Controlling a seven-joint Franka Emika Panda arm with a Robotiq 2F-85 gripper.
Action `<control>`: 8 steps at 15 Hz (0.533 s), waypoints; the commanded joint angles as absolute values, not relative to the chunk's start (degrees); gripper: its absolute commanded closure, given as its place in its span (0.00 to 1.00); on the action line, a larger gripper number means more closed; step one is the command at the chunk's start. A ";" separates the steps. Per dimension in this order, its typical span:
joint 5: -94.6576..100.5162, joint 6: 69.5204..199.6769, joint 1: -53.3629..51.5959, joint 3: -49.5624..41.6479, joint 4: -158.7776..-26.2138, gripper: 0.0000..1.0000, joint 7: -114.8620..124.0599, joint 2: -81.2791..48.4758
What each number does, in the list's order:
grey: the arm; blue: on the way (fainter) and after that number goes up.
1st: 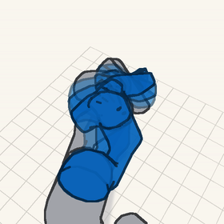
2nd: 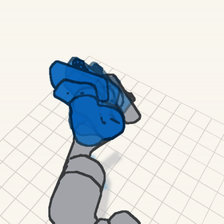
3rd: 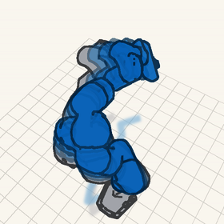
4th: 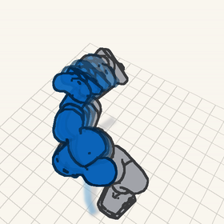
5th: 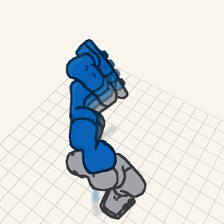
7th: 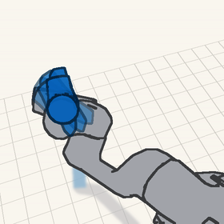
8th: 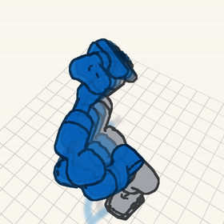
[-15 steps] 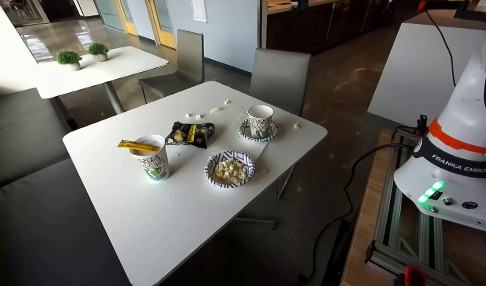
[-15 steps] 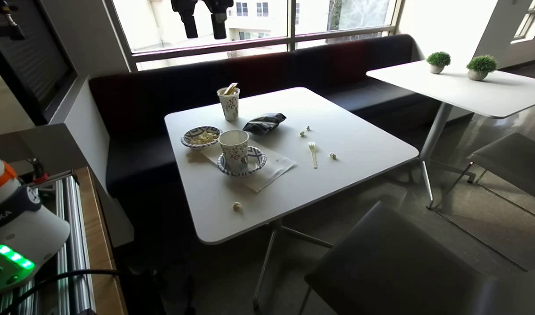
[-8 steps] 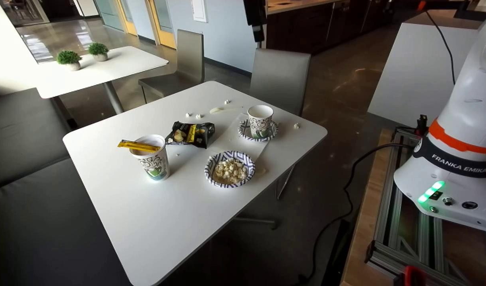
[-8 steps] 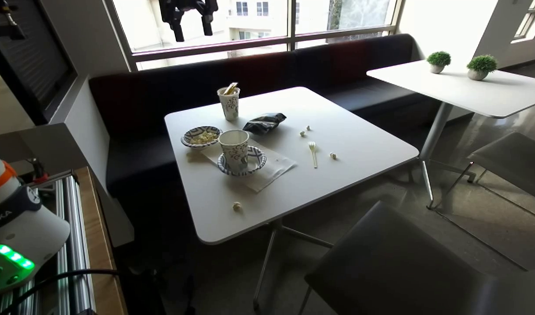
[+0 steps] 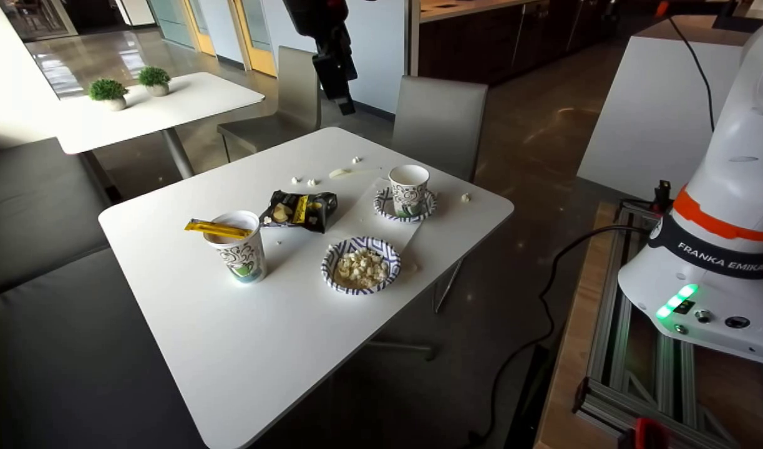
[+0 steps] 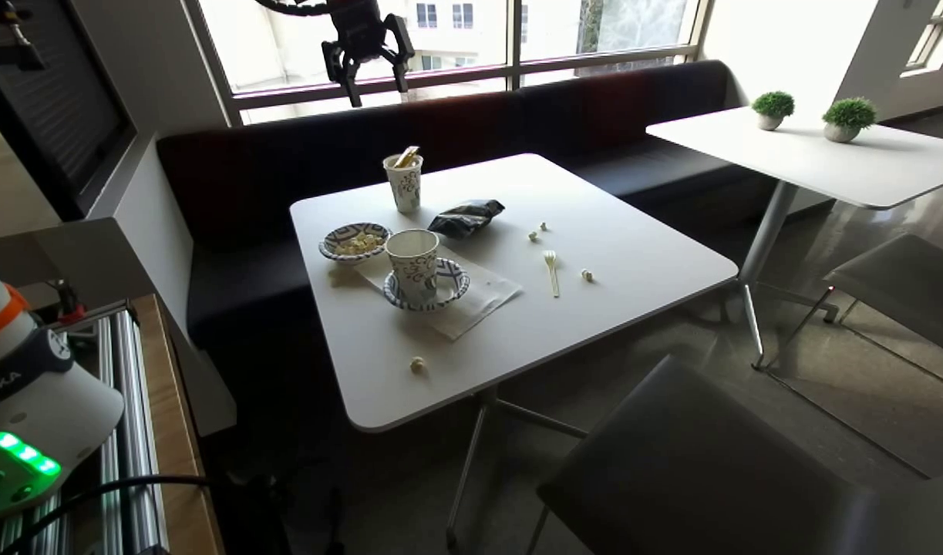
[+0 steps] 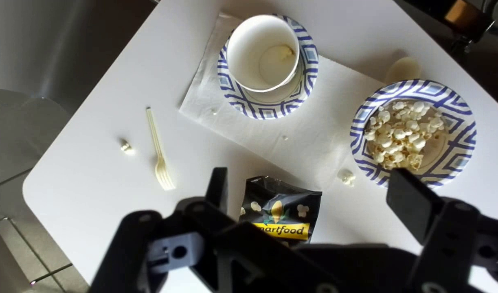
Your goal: Pour the contents in the black packet into the coffee cup on the right.
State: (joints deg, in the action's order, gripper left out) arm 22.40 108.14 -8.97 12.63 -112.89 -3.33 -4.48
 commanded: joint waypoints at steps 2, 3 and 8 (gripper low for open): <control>22.31 108.01 -9.84 11.62 -112.55 0.00 -3.37 -4.83; 22.31 107.99 -9.83 11.62 -112.54 0.00 -3.36 -4.40; 26.33 109.39 -10.35 11.68 -111.69 0.00 -0.07 -6.00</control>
